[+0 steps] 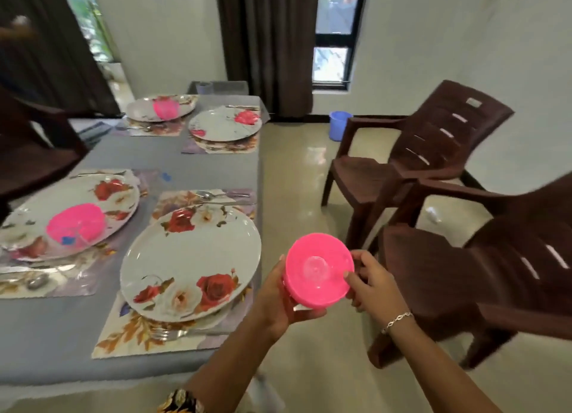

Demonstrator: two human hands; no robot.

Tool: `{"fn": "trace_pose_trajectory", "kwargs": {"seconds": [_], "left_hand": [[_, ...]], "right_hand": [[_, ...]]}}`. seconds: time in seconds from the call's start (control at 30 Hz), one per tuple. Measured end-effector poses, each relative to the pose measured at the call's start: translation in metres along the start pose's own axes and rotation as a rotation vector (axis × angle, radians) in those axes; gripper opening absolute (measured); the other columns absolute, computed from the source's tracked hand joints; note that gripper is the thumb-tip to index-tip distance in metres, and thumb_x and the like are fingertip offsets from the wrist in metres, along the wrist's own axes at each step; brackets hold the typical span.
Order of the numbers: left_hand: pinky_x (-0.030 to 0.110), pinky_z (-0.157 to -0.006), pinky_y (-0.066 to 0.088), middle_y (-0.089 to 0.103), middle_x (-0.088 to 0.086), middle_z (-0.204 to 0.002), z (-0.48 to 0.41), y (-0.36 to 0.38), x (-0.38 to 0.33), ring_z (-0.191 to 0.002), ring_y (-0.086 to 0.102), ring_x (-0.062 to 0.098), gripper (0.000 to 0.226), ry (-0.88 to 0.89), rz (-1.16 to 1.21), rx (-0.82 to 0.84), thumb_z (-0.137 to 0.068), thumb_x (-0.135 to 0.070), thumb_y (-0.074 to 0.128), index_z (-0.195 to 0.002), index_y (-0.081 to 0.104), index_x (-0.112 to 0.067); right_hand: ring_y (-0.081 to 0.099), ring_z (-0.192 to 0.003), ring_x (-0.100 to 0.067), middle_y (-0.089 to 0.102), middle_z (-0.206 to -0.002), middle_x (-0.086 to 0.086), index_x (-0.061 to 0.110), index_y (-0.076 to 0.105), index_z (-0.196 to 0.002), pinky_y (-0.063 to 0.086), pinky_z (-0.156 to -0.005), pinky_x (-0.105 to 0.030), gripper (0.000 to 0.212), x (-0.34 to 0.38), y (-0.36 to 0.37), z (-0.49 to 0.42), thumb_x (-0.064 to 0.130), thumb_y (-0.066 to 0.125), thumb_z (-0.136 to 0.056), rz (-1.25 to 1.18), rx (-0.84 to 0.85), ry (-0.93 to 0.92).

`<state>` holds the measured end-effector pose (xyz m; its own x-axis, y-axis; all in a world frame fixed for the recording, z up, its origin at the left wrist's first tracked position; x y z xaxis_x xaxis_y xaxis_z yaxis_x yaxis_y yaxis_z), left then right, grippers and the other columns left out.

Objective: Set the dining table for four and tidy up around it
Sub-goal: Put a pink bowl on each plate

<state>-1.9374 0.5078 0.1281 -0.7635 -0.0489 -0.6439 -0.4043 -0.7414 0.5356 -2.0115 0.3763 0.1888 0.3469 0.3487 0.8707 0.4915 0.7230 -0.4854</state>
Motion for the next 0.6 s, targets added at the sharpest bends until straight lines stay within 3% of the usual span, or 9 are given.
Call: {"fn": "trace_pose_trajectory", "kwargs": {"seconds": [0.17, 0.33, 0.6], "left_hand": [[0.051, -0.074, 0.054, 0.067, 0.018, -0.107, -0.021, -0.027, -0.031, -0.098, 0.063, 0.041, 0.041, 0.131, 0.127, -0.207, -0.091, -0.052, 0.042, -0.105, 0.063, -0.019], [0.045, -0.066, 0.054, 0.066, 0.020, -0.108, -0.036, -0.040, -0.060, -0.093, 0.064, 0.040, 0.049, 0.275, 0.290, -0.413, -0.089, -0.057, 0.040, -0.107, 0.062, -0.017], [0.050, -0.070, 0.056, 0.065, 0.016, -0.105, -0.033, -0.047, -0.083, -0.093, 0.064, 0.037, 0.041, 0.453, 0.563, -0.670, -0.091, -0.052, 0.041, -0.104, 0.060, -0.018]], "right_hand": [[0.047, -0.035, -0.003, 0.055, -0.054, -0.007, 0.024, 0.049, -0.101, 0.038, -0.036, -0.019, 0.026, 0.015, 0.036, -0.071, 0.001, 0.051, -0.088, -0.054, 0.229, -0.058], [0.048, -0.036, -0.004, 0.056, -0.052, -0.004, 0.021, 0.051, -0.102, 0.039, -0.037, -0.019, 0.025, 0.048, 0.066, -0.132, 0.001, 0.052, -0.087, -0.031, 0.468, -0.209], [0.048, -0.035, -0.002, 0.056, -0.057, -0.003, 0.022, 0.050, -0.102, 0.040, -0.038, -0.019, 0.025, 0.093, 0.113, -0.182, 0.001, 0.048, -0.089, 0.010, 0.779, -0.340]]}}
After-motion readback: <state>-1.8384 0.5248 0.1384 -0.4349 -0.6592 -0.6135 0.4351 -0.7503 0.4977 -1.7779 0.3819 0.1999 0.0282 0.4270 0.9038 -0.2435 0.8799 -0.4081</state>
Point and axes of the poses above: each hand's wrist, its own z-axis away from the middle knuckle, its own y-axis out of the palm, x = y × z, the point moved 8 cm from there along -z, towards the middle knuckle
